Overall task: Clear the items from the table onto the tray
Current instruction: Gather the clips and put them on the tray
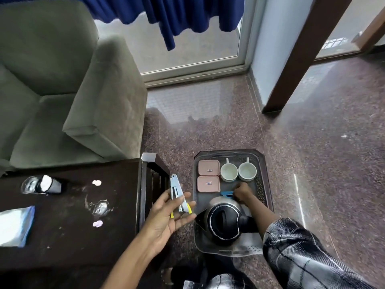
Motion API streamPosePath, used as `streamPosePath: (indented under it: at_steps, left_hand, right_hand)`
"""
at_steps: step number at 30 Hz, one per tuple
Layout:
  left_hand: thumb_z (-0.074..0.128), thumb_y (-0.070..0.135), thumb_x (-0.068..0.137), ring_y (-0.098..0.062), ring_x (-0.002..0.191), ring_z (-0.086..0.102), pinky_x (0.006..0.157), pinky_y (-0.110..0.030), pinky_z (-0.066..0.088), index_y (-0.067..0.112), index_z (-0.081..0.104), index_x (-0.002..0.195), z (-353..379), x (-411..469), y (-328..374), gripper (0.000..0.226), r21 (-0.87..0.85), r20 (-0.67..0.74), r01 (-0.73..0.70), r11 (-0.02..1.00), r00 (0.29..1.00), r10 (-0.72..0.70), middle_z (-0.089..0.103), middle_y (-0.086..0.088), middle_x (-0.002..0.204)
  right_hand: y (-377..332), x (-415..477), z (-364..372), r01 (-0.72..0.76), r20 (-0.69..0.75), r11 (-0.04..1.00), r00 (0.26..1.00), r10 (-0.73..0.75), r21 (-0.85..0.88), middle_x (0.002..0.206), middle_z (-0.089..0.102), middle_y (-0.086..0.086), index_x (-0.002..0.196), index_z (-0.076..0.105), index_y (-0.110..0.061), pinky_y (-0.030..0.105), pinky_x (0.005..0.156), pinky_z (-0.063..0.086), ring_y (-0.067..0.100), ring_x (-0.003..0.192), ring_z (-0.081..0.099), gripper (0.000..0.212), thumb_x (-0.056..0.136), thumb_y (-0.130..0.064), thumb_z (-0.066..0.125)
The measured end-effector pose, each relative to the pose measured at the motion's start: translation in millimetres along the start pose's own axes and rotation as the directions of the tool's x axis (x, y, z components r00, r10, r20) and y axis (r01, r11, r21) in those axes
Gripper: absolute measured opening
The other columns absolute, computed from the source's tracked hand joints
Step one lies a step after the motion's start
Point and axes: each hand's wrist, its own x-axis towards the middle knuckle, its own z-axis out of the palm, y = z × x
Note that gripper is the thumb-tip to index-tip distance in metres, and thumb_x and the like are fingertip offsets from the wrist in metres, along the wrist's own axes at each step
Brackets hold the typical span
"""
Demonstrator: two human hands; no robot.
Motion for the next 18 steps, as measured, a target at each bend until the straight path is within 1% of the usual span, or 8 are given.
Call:
streamPosePath:
  at_steps: [3,7,8,10,11,13,16,18]
  left_hand:
    - [0.063,0.011,0.070,-0.021,0.086,0.071,0.075,-0.038,0.057,0.014,0.061,0.109,-0.5,2.3,-0.2,0.040,0.025,-0.010,-0.015,1.000,1.000,0.015,0.074,-0.006,0.099]
    - [0.062,0.007,0.078,-0.015,0.085,0.065,0.065,-0.023,0.057,0.014,0.060,0.111,-0.4,9.8,-3.7,0.033,0.059,-0.043,-0.027,0.998,0.999,0.029,0.074,-0.003,0.101]
    - [0.061,0.006,0.081,-0.013,0.082,0.064,0.064,-0.022,0.055,0.014,0.060,0.109,0.3,12.0,-4.6,0.029,0.067,-0.055,-0.024,0.997,0.998,0.028,0.075,-0.001,0.099]
    - [0.062,0.005,0.082,-0.015,0.078,0.061,0.067,-0.024,0.050,0.013,0.061,0.104,2.6,17.6,-5.2,0.023,0.074,-0.086,-0.017,0.997,0.996,0.023,0.076,0.000,0.093]
    - [0.064,0.005,0.081,-0.017,0.077,0.059,0.066,-0.026,0.049,0.013,0.062,0.100,4.2,21.2,-5.0,0.021,0.068,-0.100,-0.017,0.998,0.995,0.024,0.076,-0.001,0.090]
    - [0.065,0.005,0.080,-0.022,0.075,0.059,0.060,-0.025,0.051,0.013,0.062,0.092,8.8,28.7,-5.0,0.014,0.056,-0.119,-0.020,0.998,0.993,0.026,0.075,-0.004,0.087]
    - [0.065,0.004,0.082,-0.017,0.063,0.065,0.058,-0.028,0.057,0.012,0.059,0.088,18.6,38.1,-4.8,0.012,0.025,-0.158,-0.019,1.000,0.987,0.022,0.072,-0.008,0.083]
    - [0.065,0.005,0.082,-0.018,0.066,0.067,0.059,-0.029,0.060,0.011,0.056,0.091,25.0,43.3,-3.8,0.014,0.010,-0.183,-0.040,0.999,0.982,0.041,0.069,-0.012,0.085]
  right_hand:
    - [-1.3,-0.9,1.1,0.034,0.030,0.993,0.999,-0.030,-0.111,0.115,0.067,0.021,0.104,0.068,0.001,0.033,0.088,0.049,0.031,0.110,0.062,0.027,0.082,-0.002,0.054]
    - [-0.1,2.0,-1.1,0.051,0.047,0.982,0.998,-0.043,-0.182,0.112,0.067,0.022,0.103,0.070,0.002,0.036,0.088,0.050,0.033,0.107,0.063,0.028,0.082,-0.003,0.052]
    - [-1.5,0.9,-4.4,0.044,0.032,0.979,0.999,-0.039,-0.200,0.107,0.068,0.024,0.099,0.069,0.003,0.038,0.086,0.051,0.035,0.101,0.065,0.026,0.083,-0.004,0.051]
    - [-13.1,-14.2,-15.7,0.056,-0.006,0.984,0.998,-0.057,-0.170,0.082,0.065,0.022,0.079,0.065,-0.001,0.039,0.073,0.055,0.031,0.072,0.064,0.015,0.081,-0.005,0.051]
    - [-22.5,-28.1,-21.8,0.086,-0.023,0.991,0.996,-0.089,-0.103,0.069,0.062,0.017,0.070,0.061,-0.006,0.035,0.061,0.054,0.027,0.059,0.059,0.014,0.080,-0.004,0.052]
    - [-45.3,-66.7,-31.4,0.167,-0.004,0.976,0.986,-0.168,0.139,0.057,0.058,0.010,0.062,0.057,-0.010,0.023,0.045,0.042,0.019,0.047,0.053,0.023,0.083,-0.002,0.054]
    - [-69.9,-134.4,-37.7,0.133,0.210,0.771,0.921,-0.329,0.622,0.063,0.064,0.010,0.078,0.064,-0.004,0.021,0.045,0.045,0.017,0.050,0.059,0.014,0.089,-0.005,0.054]
    - [-78.3,-169.4,-39.1,0.064,0.305,0.652,0.846,-0.438,0.756,0.075,0.068,0.009,0.098,0.064,-0.002,0.026,0.053,0.053,0.019,0.063,0.065,0.014,0.090,-0.010,0.056]
